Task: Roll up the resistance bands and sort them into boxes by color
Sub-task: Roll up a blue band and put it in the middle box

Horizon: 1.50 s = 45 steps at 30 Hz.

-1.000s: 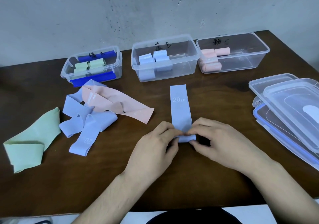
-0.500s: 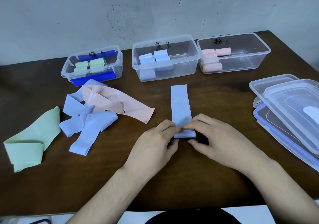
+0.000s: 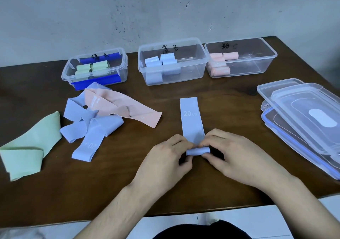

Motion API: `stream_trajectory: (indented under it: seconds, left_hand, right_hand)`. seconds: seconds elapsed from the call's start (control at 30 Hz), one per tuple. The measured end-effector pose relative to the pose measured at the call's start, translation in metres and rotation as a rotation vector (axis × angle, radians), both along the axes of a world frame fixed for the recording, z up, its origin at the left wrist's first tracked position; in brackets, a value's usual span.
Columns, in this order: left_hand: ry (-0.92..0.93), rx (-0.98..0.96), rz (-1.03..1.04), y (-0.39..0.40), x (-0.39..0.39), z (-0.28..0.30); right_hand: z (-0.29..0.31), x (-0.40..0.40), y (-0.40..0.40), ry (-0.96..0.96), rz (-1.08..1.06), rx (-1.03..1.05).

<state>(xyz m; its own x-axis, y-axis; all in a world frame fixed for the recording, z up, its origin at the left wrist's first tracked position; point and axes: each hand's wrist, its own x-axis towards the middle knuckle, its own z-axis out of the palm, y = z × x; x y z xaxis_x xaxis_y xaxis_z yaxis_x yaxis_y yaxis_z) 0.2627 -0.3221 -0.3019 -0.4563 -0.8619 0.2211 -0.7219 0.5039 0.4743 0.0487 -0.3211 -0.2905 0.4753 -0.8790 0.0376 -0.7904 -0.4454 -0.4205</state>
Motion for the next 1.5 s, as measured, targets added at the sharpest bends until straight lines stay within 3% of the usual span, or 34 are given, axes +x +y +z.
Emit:
stream_trajectory:
  seconds: [0.6, 1.5]
  left_hand:
    - [0.003, 0.126, 0.016, 0.010, 0.002, 0.004]
    - [-0.004, 0.057, 0.055, 0.006, 0.000, 0.001]
  right_hand:
    - [0.001, 0.000, 0.018, -0.054, -0.013, -0.058]
    - [-0.002, -0.001, -0.002, -0.023, -0.027, -0.001]
